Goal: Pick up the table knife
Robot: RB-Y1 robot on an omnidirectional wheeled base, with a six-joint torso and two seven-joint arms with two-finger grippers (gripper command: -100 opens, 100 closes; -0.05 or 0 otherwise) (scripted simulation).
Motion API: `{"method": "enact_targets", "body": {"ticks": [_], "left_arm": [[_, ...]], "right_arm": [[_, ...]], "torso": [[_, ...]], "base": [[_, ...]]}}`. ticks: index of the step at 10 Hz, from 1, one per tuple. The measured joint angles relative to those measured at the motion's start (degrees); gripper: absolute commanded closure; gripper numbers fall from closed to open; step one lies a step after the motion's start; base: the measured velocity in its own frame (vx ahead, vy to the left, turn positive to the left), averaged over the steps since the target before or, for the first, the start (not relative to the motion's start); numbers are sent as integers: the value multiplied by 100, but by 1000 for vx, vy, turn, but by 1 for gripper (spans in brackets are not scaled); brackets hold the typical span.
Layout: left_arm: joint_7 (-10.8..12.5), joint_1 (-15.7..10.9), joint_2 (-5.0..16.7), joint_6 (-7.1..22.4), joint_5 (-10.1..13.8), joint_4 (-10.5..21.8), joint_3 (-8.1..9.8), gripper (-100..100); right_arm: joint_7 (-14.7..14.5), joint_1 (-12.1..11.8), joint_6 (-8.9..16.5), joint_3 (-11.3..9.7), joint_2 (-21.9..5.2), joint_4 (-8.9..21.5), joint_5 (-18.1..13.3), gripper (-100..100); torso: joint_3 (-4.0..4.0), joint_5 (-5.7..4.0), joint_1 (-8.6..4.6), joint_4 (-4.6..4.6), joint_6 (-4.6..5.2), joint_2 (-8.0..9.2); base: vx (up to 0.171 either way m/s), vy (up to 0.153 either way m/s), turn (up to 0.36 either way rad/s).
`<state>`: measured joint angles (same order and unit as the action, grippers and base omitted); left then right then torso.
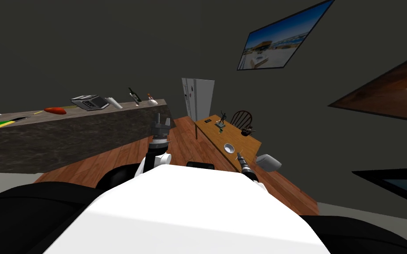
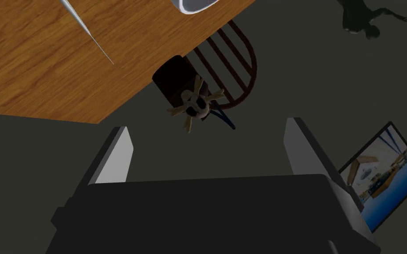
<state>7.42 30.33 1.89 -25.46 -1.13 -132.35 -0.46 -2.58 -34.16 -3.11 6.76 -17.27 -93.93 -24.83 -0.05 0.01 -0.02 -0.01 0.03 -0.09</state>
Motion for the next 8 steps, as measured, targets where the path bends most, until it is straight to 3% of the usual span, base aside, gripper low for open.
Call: {"method": "enact_targets", "body": {"ticks": [2,4,8], "left_arm": [[0,0,0,0,0,0,0,0],[0,0,0,0,0,0,0,0],[0,0,0,0,0,0,0,0]], "right_arm": [[-96,263,196,71,-19,506,-117,-100],[-87,216,575,33,-143,535,-130,-100],[-172,399,758,114,-153,1031,-221,-100]], "torso": [[-5,-1,-6,-1,-3,-9],[-3,-1,-5,-1,-1,-5],[0,-1,-2,0,0,-1]], "base": [[44,-9,84],[32,-9,55],[25,-4,50]]}}
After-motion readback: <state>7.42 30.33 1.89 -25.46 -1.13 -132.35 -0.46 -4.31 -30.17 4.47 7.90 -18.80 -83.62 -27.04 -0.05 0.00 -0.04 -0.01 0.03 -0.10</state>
